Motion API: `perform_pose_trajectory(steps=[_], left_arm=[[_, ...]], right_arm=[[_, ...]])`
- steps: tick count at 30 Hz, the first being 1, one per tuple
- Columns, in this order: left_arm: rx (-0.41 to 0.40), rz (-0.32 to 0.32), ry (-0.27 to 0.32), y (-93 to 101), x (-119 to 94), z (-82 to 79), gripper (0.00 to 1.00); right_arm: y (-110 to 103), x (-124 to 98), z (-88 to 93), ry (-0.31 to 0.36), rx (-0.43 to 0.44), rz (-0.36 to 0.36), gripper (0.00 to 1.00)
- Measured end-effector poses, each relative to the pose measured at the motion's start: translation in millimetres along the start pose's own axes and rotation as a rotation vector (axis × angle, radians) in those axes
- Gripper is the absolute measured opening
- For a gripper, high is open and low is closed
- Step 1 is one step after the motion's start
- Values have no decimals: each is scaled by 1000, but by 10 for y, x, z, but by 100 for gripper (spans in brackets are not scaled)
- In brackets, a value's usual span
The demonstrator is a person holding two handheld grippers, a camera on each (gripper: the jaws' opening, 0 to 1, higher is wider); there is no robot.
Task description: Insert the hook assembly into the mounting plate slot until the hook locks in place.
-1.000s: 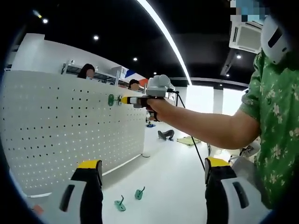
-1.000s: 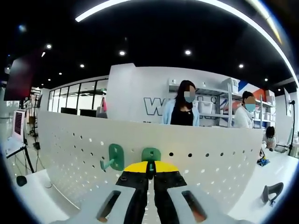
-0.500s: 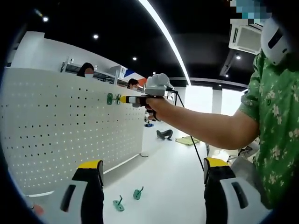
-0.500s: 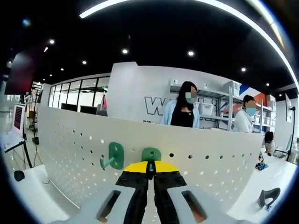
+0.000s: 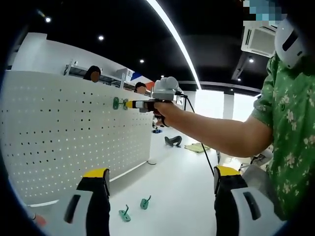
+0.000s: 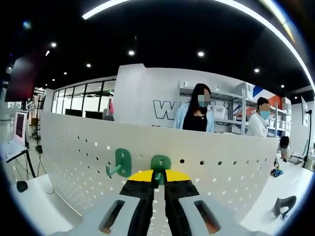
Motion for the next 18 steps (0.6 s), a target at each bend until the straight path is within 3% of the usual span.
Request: perform_pose_trajectory(steps=[11, 18], left_arm=[[1, 4, -2, 10, 2, 1, 89], [2, 6, -2, 28, 0, -6, 89]], right_arm=[[28, -32, 32, -4, 1, 4, 10], [-44, -12, 9, -1, -15, -32, 14]])
Point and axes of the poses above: the point that each gripper's makers call its tool centre point, and the gripper's own axes: x roughly forward along the fingers, y roughly to its right, z roughly out of its underside, the point moved 2 cm from there along -x, roughly backward along the fingers, and after that the axes turned 10 degrees about x, right-handed, at the moved point
